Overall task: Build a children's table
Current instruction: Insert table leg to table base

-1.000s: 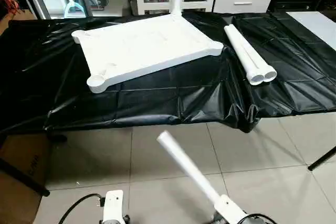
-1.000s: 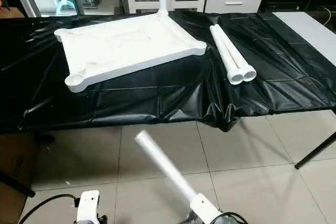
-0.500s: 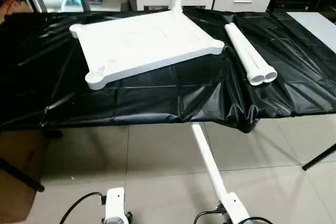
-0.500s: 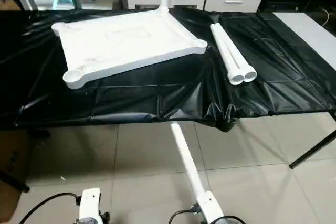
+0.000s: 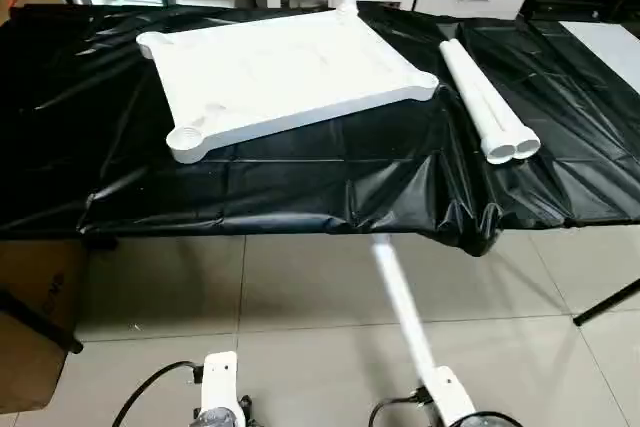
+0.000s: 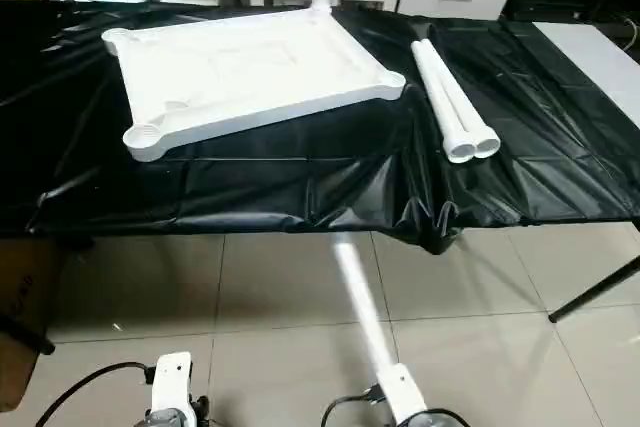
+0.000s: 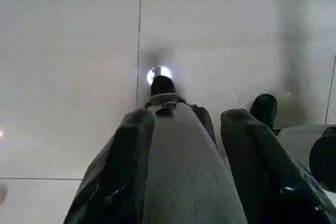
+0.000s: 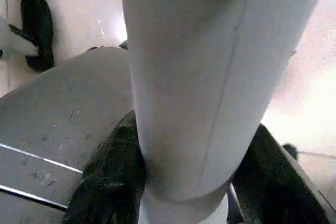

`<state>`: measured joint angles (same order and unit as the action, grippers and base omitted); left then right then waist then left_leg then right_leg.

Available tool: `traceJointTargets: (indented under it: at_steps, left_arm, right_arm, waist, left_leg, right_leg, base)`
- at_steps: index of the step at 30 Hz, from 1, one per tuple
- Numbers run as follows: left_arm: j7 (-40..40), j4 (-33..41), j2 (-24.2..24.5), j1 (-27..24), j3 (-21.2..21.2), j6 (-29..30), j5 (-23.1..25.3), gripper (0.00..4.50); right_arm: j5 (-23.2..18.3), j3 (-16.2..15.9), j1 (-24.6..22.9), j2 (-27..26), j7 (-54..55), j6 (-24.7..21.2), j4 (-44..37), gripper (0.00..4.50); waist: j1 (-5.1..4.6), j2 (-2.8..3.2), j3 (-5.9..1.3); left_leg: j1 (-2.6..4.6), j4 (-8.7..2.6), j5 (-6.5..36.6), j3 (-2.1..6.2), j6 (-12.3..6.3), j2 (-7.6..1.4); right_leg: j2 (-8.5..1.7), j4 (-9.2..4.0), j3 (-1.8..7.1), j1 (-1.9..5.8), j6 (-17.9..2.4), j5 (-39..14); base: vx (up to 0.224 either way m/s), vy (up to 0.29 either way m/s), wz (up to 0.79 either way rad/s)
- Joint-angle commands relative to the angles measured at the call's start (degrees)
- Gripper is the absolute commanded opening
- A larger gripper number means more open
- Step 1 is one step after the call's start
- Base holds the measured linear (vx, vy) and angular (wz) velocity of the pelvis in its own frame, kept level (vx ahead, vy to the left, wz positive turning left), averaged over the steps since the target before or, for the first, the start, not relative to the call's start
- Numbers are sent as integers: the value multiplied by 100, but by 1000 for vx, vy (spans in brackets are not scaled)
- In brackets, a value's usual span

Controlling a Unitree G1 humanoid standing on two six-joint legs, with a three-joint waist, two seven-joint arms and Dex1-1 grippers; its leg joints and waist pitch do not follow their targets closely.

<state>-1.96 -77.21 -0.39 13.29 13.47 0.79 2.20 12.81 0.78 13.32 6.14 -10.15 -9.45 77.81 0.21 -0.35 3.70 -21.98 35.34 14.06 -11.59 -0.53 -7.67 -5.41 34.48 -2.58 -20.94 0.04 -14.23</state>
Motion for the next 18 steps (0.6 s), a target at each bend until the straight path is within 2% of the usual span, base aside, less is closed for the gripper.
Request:
traceJointTargets:
  at_steps: [1, 2, 3, 4, 5, 6, 7, 8, 9, 11, 14, 15, 16, 17, 18]
  left_arm:
    - [17, -139, -12, -175, -76, 92, 63, 239]
    - [21, -143, -11, -181, -101, 111, 92, 239]
    - [27, -148, -13, -194, -128, 129, 128, 239]
    - [28, -149, -14, -195, -131, 131, 132, 239]
    - [28, -150, -16, -197, -132, 132, 140, 239]
    - [46, -151, -5, -213, -145, 134, 156, 239]
    - [48, -151, -1, -217, -152, 130, 166, 239]
    - [49, -149, 23, -244, -199, 82, 232, 239]
    - [47, -145, 29, -262, -193, 41, 236, 239]
    - [50, -134, 28, -288, -154, -77, 208, 239]
    - [71, -124, 24, -306, -120, -183, 171, 239]
    - [98, -127, 22, -297, -142, -148, 189, 239]
    - [106, -128, 21, -294, -149, -137, 195, 239]
    - [137, -136, 11, -278, -231, -90, 278, 239]
    - [150, -139, 5, -273, -278, -77, 327, 239]
  right_arm:
    - [-39, 24, -292, -69, 56, -299, 234, 184]
    - [-37, 24, -302, -79, 79, -333, 234, 184]
    - [-40, 74, -335, -109, 111, -369, 232, 184]
    - [-41, 83, -340, -113, 115, -373, 231, 184]
    - [-41, 126, -350, -124, 125, -382, 228, 184]
    - [-23, 133, -366, -137, 127, -378, 227, 184]
    - [0, 114, -368, -137, 124, -357, 226, 184]
    - [195, -61, -379, -132, 118, -130, 220, 184]
    - [310, -172, -385, -126, 159, 55, 211, 184]
    - [438, -290, -391, -116, 296, 358, 193, 184]
    - [458, -280, -404, -118, 460, 616, 173, 184]
    - [548, -363, -390, -106, 382, 664, 174, 184]
    - [577, -391, -386, -103, 357, 677, 175, 184]
    - [780, -611, -357, -62, 214, 728, 184, 184]
    - [863, -704, -348, -42, 155, 754, 188, 184]
  waist:
    - [6, 131, -52]
    - [-18, 75, -44]
    - [-9, 129, -12]
    - [-21, 88, -20]
    - [-12, 101, -18]
    - [-14, 118, 17]
    - [-19, 110, 5]
    - [-20, 115, 9]
    - [-24, 93, 34]
    - [-20, 91, 37]
    - [-25, 86, 57]
    - [-29, 33, 137]
    - [-33, 34, 101]
    - [-68, -110, 171]
    - [-48, -51, 168]
  left_leg:
    - [127, -690, 1153, 352, -397, -740]
    - [134, -702, 1262, 344, -339, -743]
    - [133, -723, 1383, 357, -244, -742]
    - [141, -716, 1401, 340, -227, -734]
    - [139, -716, 1353, 348, -223, -735]
    - [131, -723, 1260, 351, -237, -734]
    - [137, -718, 1212, 344, -251, -733]
    - [142, -712, 1079, 343, -289, -730]
    - [132, -701, 933, 334, -346, -725]
    - [133, -687, 813, 328, -409, -723]
    - [143, -677, 653, 319, -511, -734]
    - [117, -736, 881, 330, -529, -759]
    - [142, -726, 957, 324, -499, -752]
    - [145, -736, 1025, 307, -498, -751]
    - [119, -744, 1011, 336, -473, -755]
  right_leg:
    - [-559, -339, 299, 54, -1649, 622]
    - [-543, -363, 303, 49, -1644, 517]
    - [-540, -374, 307, 37, -1619, 386]
    - [-533, -389, 310, 44, -1610, 396]
    - [-552, -376, 320, 52, -1622, 440]
    - [-544, -372, 313, 43, -1614, 547]
    - [-532, -369, 308, 49, -1608, 623]
    - [-525, -352, 296, 51, -1603, 814]
    - [-526, -342, 289, 44, -1597, 1009]
    - [-545, -331, 287, 53, -1604, 1153]
    - [-537, -307, 281, 57, -1655, 1369]
    - [-554, -330, 289, 40, -1635, 1057]
    - [-546, -342, 285, 54, -1621, 934]
    - [-528, -377, 297, 18, -1600, 799]
    - [-550, -347, 305, 38, -1584, 726]
  base:
    - [0, 0, 0]
    - [0, 0, 0]
    - [0, 0, 0]
    - [0, 0, 0]
    - [0, 0, 0]
    - [0, 0, 0]
    - [0, 0, 0]
    - [0, 0, 0]
    - [0, 0, 0]
    - [0, 0, 0]
    - [0, 0, 0]
    - [0, 0, 0]
    - [0, 0, 0]
    - [0, 0, 0]
    - [0, 0, 0]
